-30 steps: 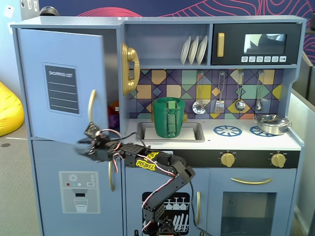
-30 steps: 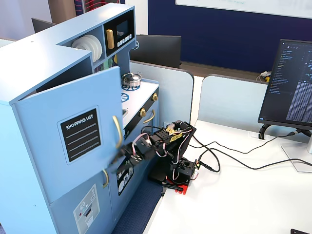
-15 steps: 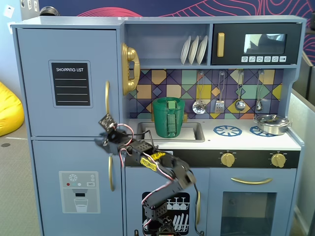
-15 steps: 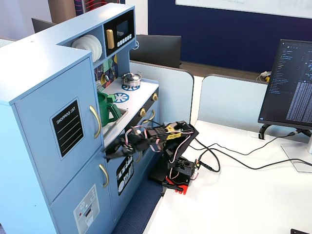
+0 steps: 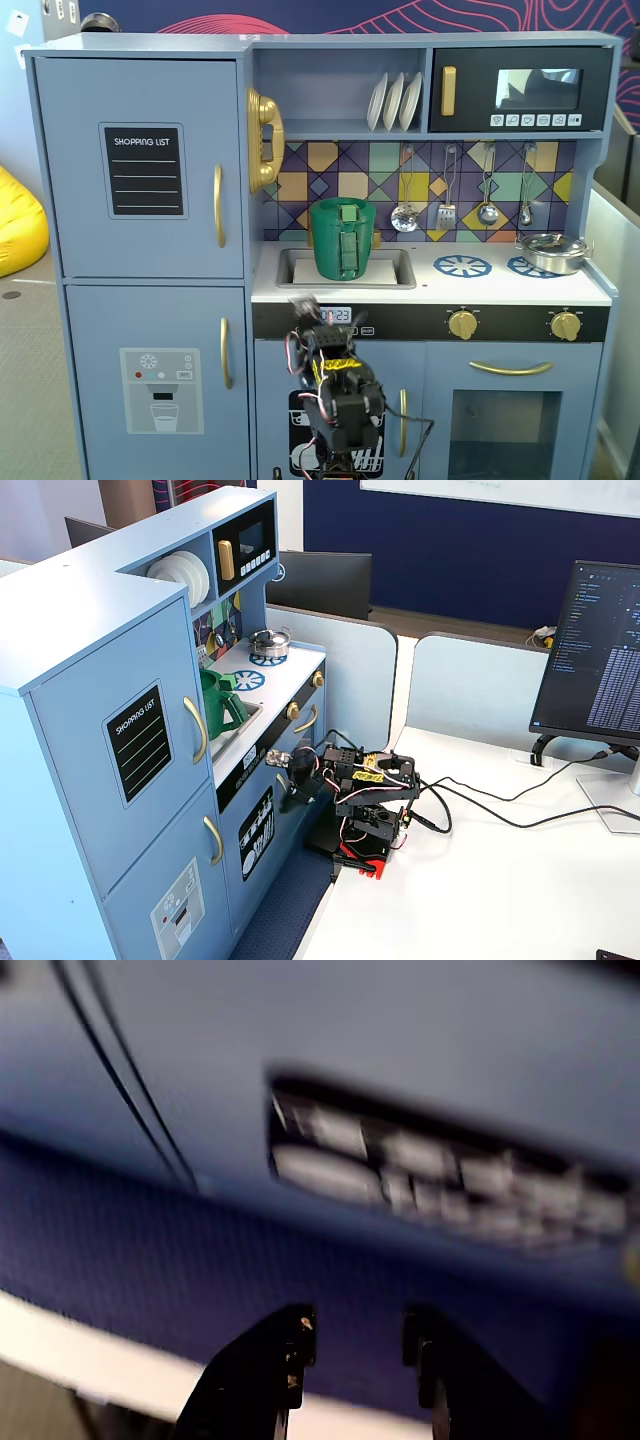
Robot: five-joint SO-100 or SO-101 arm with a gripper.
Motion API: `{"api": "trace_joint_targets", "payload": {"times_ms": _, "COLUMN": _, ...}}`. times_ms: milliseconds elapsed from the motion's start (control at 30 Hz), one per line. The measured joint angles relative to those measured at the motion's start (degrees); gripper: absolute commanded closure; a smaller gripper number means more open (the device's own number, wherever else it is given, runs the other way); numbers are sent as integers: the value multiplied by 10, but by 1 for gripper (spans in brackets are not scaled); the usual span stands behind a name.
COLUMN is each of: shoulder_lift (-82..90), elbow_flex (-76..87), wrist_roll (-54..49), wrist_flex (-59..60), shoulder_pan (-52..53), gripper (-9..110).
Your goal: Close the left cabinet door
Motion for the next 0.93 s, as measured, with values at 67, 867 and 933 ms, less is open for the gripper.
{"api": "trace_joint_targets", "payload": {"times_ms": 67, "shoulder_lift": 18, "elbow_flex": 26, "wrist_roll": 23, "wrist_flex": 51, "shoulder_pan": 37, "gripper": 101}}
{"api": "trace_joint_targets", "payload": {"times_ms": 867, "shoulder_lift": 171, "elbow_flex": 72, "wrist_roll": 120, "wrist_flex": 264, "shoulder_pan": 122, "gripper": 97}}
{"api": "trace_joint_targets", "payload": {"times_ms": 933, "shoulder_lift": 171, "elbow_flex": 72, "wrist_roll": 120, "wrist_flex": 264, "shoulder_pan": 122, "gripper": 97}}
